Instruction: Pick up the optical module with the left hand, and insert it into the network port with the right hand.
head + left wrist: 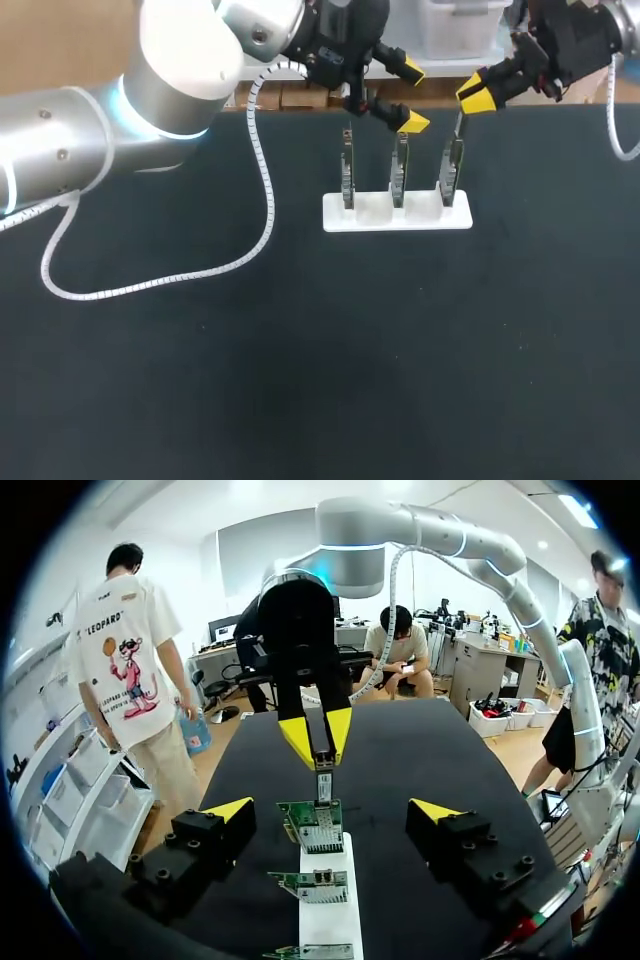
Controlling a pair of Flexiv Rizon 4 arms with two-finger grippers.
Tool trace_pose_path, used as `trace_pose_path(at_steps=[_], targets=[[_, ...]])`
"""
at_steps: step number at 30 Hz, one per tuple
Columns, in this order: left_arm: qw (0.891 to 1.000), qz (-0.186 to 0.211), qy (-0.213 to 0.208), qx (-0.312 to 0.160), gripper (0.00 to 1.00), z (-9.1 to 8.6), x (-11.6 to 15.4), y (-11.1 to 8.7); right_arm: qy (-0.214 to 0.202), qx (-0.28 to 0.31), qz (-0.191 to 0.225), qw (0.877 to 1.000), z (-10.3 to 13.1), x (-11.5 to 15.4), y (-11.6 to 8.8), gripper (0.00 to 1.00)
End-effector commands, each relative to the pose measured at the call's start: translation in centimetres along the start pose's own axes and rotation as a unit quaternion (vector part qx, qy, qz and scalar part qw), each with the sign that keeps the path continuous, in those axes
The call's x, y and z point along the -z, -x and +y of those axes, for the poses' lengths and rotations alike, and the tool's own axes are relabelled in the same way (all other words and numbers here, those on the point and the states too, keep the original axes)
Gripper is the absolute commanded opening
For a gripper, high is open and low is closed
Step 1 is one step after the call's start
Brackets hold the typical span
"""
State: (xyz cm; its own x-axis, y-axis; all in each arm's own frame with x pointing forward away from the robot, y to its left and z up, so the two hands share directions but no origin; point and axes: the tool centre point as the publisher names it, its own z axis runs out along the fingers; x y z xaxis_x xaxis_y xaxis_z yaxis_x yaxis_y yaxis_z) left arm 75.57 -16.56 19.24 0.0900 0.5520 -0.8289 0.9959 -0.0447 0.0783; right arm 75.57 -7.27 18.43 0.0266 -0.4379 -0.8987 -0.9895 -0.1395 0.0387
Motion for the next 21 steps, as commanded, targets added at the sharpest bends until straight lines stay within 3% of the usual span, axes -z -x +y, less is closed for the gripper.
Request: trace_pose_path(at_steps=[1,21], targets=[[1.000,0.003,-0.003,0.001,1.00,0.27,-0.07,0.12,-0.004,-0.001,-0.003,1.000,0.36,-0.15,-0.34,0.00],[1.000,0.003,-0.003,0.001,1.00,0.27,-0.07,0.12,-0.005,0.002,-0.003,1.000,0.67,-0.10,-0.17,0.00]])
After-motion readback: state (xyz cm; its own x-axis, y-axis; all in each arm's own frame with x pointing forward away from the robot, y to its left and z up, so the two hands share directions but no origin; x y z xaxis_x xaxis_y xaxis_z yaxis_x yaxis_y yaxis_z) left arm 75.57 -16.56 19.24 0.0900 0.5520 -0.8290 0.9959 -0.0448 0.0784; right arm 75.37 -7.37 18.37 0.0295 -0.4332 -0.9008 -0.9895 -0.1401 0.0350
